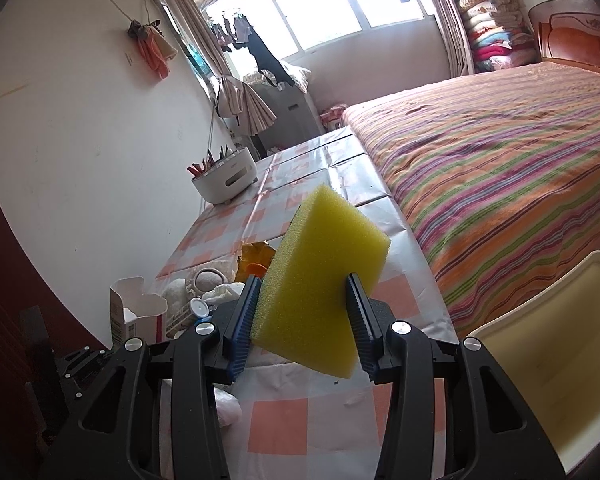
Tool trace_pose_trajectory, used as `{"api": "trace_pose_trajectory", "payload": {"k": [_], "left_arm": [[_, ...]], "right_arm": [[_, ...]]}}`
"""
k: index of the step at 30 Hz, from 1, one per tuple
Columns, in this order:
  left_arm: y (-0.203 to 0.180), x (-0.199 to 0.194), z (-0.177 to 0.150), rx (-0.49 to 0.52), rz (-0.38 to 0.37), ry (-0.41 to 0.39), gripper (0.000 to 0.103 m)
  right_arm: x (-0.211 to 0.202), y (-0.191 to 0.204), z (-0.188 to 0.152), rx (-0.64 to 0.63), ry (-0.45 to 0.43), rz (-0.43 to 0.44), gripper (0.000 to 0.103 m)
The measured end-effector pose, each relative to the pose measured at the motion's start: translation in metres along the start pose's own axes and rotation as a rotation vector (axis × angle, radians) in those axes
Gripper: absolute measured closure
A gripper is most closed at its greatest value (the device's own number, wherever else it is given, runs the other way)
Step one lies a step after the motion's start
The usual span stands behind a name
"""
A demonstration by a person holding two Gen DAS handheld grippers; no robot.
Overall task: Collect trash
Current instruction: 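Lift the yellow sponge with the right gripper while the left gripper grasps the white box, then carry the sponge and white box over the cream bin with both grippers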
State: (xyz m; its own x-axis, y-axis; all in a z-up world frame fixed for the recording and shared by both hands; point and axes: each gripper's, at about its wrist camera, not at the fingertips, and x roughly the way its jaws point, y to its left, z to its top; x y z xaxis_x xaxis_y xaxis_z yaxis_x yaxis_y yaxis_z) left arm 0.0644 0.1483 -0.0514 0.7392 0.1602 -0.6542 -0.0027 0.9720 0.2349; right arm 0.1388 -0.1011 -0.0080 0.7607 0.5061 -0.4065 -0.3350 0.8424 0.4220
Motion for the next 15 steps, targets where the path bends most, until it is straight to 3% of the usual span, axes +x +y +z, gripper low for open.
{"api": "trace_pose_trajectory", "payload": {"k": [15], "left_arm": [[-0.017, -0.041, 0.027, -0.042, -0.083, -0.137, 0.065]], "right_arm": [[-0.026, -0.022, 0.003, -0.004, -0.054, -0.054, 0.061]]}}
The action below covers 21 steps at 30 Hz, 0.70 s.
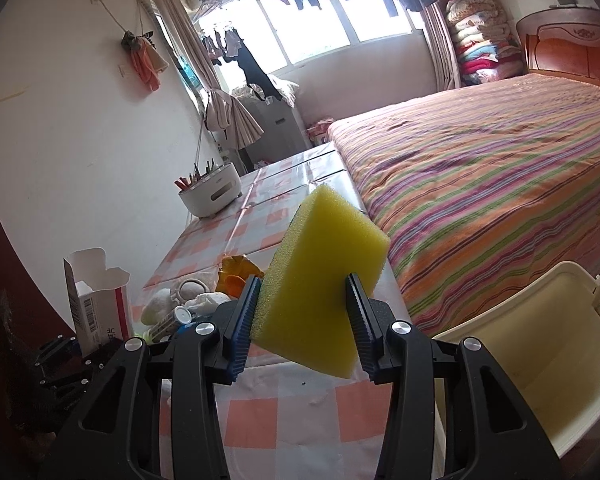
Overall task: Collect trash
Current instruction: 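Carry the sponge and white box over the cream bin with both grippers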
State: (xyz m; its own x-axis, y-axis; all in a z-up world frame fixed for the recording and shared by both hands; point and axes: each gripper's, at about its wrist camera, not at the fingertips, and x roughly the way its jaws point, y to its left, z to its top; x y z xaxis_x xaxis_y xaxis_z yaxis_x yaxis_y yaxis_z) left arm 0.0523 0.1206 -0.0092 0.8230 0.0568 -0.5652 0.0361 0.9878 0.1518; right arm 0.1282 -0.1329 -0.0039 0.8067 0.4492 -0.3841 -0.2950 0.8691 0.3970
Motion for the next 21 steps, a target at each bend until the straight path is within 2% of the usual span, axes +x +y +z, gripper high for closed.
{"api": "trace_pose_trajectory", "payload": {"k": [6, 21], "left_arm": [[-0.017, -0.008, 0.012, -0.021, -0.087, -0.028, 0.065], [-0.101, -0.013, 0.034, 0.052, -0.294, -0.05, 0.065]], "right_arm": [[-0.019, -0.016, 0.001, -0.001, -0.029, -0.036, 0.061], [-0.067, -0.071, -0.004, 0.039, -0.083, -0.175, 0.061]]}}
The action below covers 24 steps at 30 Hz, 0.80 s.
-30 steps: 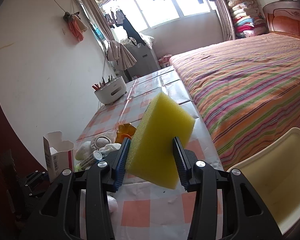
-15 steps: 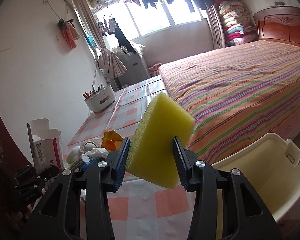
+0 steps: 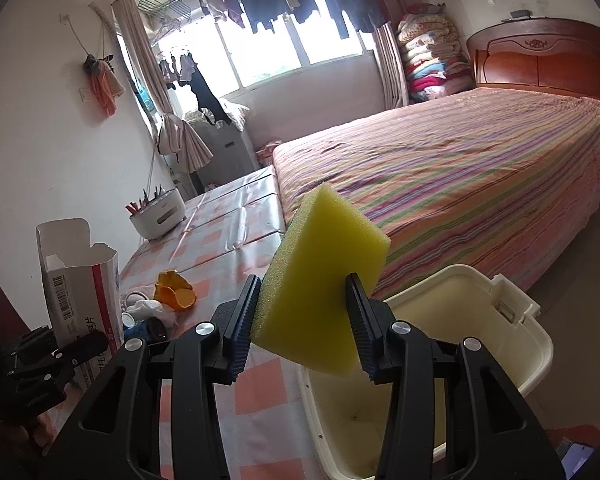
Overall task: Collect trash
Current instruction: 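Carry the sponge and white box over the cream bin with both grippers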
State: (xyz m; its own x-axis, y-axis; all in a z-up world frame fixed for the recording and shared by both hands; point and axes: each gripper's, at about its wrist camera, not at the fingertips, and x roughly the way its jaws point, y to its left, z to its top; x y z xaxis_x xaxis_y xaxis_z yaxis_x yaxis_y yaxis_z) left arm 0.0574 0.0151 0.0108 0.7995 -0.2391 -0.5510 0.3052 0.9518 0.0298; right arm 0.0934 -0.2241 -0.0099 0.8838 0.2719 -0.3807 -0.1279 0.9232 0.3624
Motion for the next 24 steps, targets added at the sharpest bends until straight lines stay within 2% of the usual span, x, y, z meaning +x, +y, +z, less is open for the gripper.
{"api": "trace_pose_trajectory", "payload": {"k": [11, 15, 18, 24], "left_arm": [[-0.068, 0.033, 0.016, -0.003, -0.194, 0.038, 0.065], [-0.093, 0.045, 0.015, 0.008, -0.241, 0.054, 0.065], [-0.108, 0.055, 0.017, 0.014, -0.268, 0.071, 0.065], [-0.121, 0.064, 0.021, 0.021, -0.274, 0.075, 0.065]], "right_arm": [[-0.006, -0.03, 0.001, 0.035, 0.001, -0.09, 0.061], [-0.006, -0.039, -0.001, 0.044, 0.013, -0.111, 0.061], [-0.005, -0.047, -0.003, 0.055, 0.022, -0.119, 0.06], [0.001, -0.066, -0.003, 0.109, 0.042, -0.123, 0.057]]}}
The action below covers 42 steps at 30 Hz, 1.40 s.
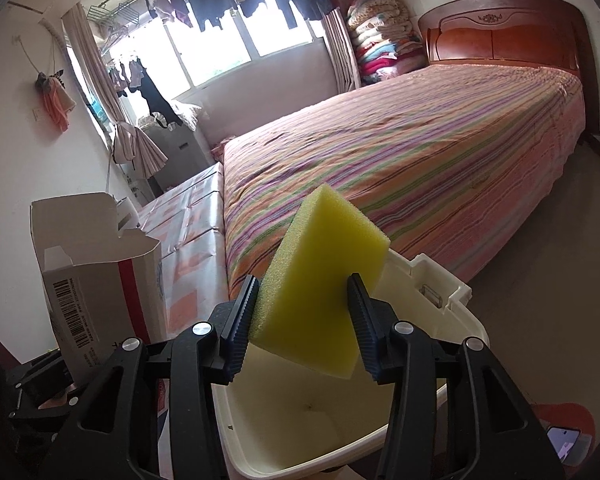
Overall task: Collect trash
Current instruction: 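Carry the sponge and white box over the cream bin with both grippers, then open both grippers to drop the sponge and box into the bin, then return both tools to the trash on the table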
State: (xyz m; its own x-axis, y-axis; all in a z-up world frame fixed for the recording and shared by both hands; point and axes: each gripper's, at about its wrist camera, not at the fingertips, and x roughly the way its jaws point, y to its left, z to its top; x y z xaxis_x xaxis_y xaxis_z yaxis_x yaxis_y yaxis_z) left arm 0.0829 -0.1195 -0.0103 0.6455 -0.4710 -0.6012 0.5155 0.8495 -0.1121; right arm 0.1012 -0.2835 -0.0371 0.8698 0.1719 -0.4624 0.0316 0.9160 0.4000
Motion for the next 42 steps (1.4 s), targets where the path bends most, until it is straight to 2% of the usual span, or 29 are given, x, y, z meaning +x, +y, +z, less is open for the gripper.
{"api": "trace_pose_trajectory", "payload": {"k": [5, 11, 21, 30, 31, 33, 35, 39, 42], "left_arm": [[0.001, 0.007, 0.006, -0.009, -0.008, 0.008, 0.064], [0.002, 0.015, 0.007, -0.009, -0.013, 0.022, 0.064], [0.004, 0.028, 0.011, -0.027, -0.021, 0.037, 0.064], [-0.012, 0.044, 0.019, 0.009, -0.048, 0.042, 0.061], [-0.014, 0.045, 0.02, 0.018, -0.042, 0.038, 0.059], [-0.016, 0.044, 0.019, 0.028, -0.012, 0.021, 0.042], [-0.017, 0.038, 0.019, 0.04, -0.009, -0.003, 0.032], [-0.013, 0.022, 0.021, 0.052, 0.056, -0.03, 0.031], [0.001, 0.003, 0.02, 0.019, 0.094, -0.062, 0.031]], "right_arm": [[0.001, -0.008, 0.003, 0.052, 0.003, 0.023, 0.05], [0.001, -0.019, 0.007, 0.141, -0.002, 0.064, 0.045], [-0.023, -0.028, 0.015, 0.172, -0.113, 0.046, 0.045], [-0.034, -0.033, 0.016, 0.187, -0.174, 0.029, 0.045], [-0.035, -0.034, 0.016, 0.19, -0.183, 0.026, 0.045], [-0.039, -0.036, 0.017, 0.194, -0.195, 0.024, 0.045], [-0.041, -0.036, 0.017, 0.199, -0.203, 0.025, 0.045], [-0.042, -0.032, 0.016, 0.198, -0.211, 0.032, 0.039], [-0.042, -0.022, 0.015, 0.167, -0.215, 0.046, 0.033]]}}
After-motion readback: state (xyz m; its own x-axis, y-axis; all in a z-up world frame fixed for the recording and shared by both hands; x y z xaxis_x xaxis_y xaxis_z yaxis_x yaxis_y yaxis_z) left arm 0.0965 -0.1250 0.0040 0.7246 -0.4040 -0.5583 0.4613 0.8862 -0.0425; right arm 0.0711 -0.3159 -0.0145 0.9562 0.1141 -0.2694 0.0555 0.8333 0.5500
